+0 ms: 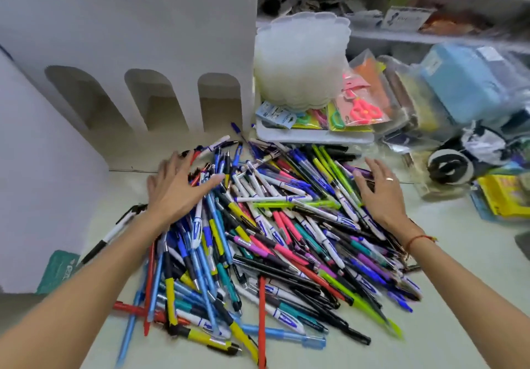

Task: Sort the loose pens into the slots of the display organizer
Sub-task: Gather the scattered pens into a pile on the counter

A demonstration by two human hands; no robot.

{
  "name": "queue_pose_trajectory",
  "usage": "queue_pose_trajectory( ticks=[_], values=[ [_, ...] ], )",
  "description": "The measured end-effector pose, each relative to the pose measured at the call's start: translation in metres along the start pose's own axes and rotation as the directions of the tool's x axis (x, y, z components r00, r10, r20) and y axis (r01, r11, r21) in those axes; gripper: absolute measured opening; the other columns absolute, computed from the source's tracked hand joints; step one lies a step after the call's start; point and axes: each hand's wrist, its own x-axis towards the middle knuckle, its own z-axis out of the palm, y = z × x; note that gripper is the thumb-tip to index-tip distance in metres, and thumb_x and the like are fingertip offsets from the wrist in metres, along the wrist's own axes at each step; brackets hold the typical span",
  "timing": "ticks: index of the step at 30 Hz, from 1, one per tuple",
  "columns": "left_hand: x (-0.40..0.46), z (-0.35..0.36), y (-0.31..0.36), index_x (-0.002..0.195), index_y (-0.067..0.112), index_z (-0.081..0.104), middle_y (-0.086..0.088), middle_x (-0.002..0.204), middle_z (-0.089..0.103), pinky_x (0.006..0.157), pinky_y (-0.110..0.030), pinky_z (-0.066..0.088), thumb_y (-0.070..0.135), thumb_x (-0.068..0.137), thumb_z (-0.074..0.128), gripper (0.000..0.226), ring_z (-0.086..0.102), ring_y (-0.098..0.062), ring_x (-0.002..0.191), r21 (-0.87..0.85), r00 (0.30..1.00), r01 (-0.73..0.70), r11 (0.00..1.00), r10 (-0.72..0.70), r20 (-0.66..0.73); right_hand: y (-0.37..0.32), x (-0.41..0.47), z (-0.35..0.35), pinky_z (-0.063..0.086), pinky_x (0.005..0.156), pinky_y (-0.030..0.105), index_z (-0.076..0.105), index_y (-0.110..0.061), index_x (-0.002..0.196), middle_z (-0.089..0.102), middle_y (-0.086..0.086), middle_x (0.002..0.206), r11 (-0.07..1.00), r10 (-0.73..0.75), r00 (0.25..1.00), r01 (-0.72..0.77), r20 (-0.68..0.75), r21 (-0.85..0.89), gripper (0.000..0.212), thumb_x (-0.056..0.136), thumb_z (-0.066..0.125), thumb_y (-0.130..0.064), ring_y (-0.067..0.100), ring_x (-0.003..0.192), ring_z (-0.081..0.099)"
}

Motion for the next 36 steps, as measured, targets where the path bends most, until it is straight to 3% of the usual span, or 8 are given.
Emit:
queue_pose_trajectory(
  ticks=[3, 8, 11, 15, 22, 28, 33, 36],
  values=[
    [0.015, -0.007, 0.0, 0.152, 0.039, 0.009, 0.001, 0.162, -0.002, 0.117, -0.055, 0.005, 0.096, 0.057, 0.04, 0.114, 0.001, -0.031, 0.148, 0.009, 1.0, -0.01, 1.0, 0.009, 0.021, -0.005, 0.005, 0.005, 0.023, 0.113, 0.045, 0.038, -0.032, 0.143, 0.022, 0.0, 0.156, 0.994, 0.034, 0.999, -0.036, 0.025, 0.103, 0.064, 0.089, 0.04, -0.068, 0.023, 0.141, 0.026],
    [0.005, 0.007, 0.014, 0.15, 0.038, 0.021, -0.006, 0.16, 0.015, 0.118, -0.049, 0.011, 0.095, 0.058, 0.016, 0.109, 0.012, -0.027, 0.147, 0.022, 0.994, -0.103, 0.994, 0.102, 0.024, -0.031, -0.006, 0.023, 0.017, 0.114, 0.048, 0.04, -0.046, 0.139, 0.031, -0.003, 0.152, 0.995, 0.008, 0.984, 0.01, 0.178, -0.101, 0.077, 0.076, 0.021, -0.087, 0.021, 0.142, 0.022],
    [-0.003, 0.016, 0.032, 0.149, 0.033, 0.029, -0.006, 0.159, 0.018, 0.119, -0.043, 0.01, 0.094, 0.067, 0.02, 0.102, 0.013, -0.025, 0.146, -0.011, 0.994, -0.106, 0.994, 0.106, 0.005, -0.047, -0.005, 0.031, 0.016, 0.114, 0.049, 0.037, -0.046, 0.142, 0.029, -0.003, 0.153, 0.992, -0.009, 0.977, 0.035, 0.215, -0.118, 0.077, 0.079, 0.019, -0.086, 0.022, 0.143, 0.018],
    [-0.002, 0.019, 0.042, 0.152, 0.034, 0.019, -0.004, 0.161, 0.007, 0.119, -0.042, 0.002, 0.086, 0.071, 0.024, 0.095, 0.002, -0.026, 0.148, 0.023, 0.995, -0.076, 0.997, 0.074, 0.065, -0.061, -0.009, 0.036, 0.016, 0.114, 0.052, 0.033, -0.045, 0.144, 0.027, 0.0, 0.155, 0.989, -0.004, 0.972, 0.038, 0.235, -0.14, 0.089, 0.07, 0.011, -0.09, 0.025, 0.145, 0.015],
    [-0.004, 0.011, 0.042, 0.152, 0.04, 0.008, 0.0, 0.162, -0.001, 0.118, -0.046, 0.001, 0.088, 0.071, 0.029, 0.097, -0.003, -0.028, 0.148, 0.046, 0.987, -0.11, 0.993, 0.104, 0.122, -0.075, -0.009, 0.025, 0.004, 0.116, 0.056, 0.023, -0.043, 0.148, 0.013, 0.005, 0.161, 0.987, 0.004, 0.932, 0.053, 0.361, -0.149, 0.086, 0.075, 0.025, -0.087, 0.029, 0.148, 0.005],
    [-0.046, -0.01, 0.019, 0.152, 0.038, 0.009, 0.0, 0.162, 0.006, 0.119, -0.046, 0.007, 0.094, 0.067, 0.02, 0.102, 0.005, -0.023, 0.148, -0.048, 0.983, -0.182, 0.982, 0.182, 0.0, -0.066, -0.047, -0.01, 0.011, 0.116, 0.052, 0.036, -0.04, 0.144, 0.028, -0.003, 0.155, 0.998, -0.061, 0.977, 0.062, 0.205, 0.004, 0.088, 0.073, 0.022, -0.089, 0.023, 0.144, 0.021],
    [-0.11, -0.012, -0.018, 0.152, 0.038, 0.012, 0.013, 0.161, 0.003, 0.119, -0.037, 0.003, 0.09, 0.072, 0.028, 0.097, -0.002, -0.006, 0.147, -0.16, 0.952, -0.306, 0.938, 0.303, -0.04, -0.028, -0.133, -0.035, 0.012, 0.117, 0.052, 0.034, -0.037, 0.146, 0.026, 0.002, 0.157, 0.988, -0.052, 0.982, 0.078, 0.182, -0.134, 0.083, 0.078, 0.028, -0.085, 0.027, 0.146, 0.016],
    [-0.145, -0.009, -0.037, 0.151, 0.043, 0.002, 0.02, 0.158, -0.011, 0.118, -0.035, -0.005, 0.093, 0.065, 0.035, 0.105, -0.015, 0.0, 0.144, -0.089, 0.923, -0.384, 0.919, 0.385, -0.008, -0.025, -0.19, -0.041, 0.004, 0.119, 0.047, 0.026, -0.039, 0.148, 0.018, -0.002, 0.159, 0.967, -0.109, 0.967, 0.157, 0.232, -0.202, 0.097, 0.068, 0.012, -0.094, 0.025, 0.148, 0.007]
  ],
)
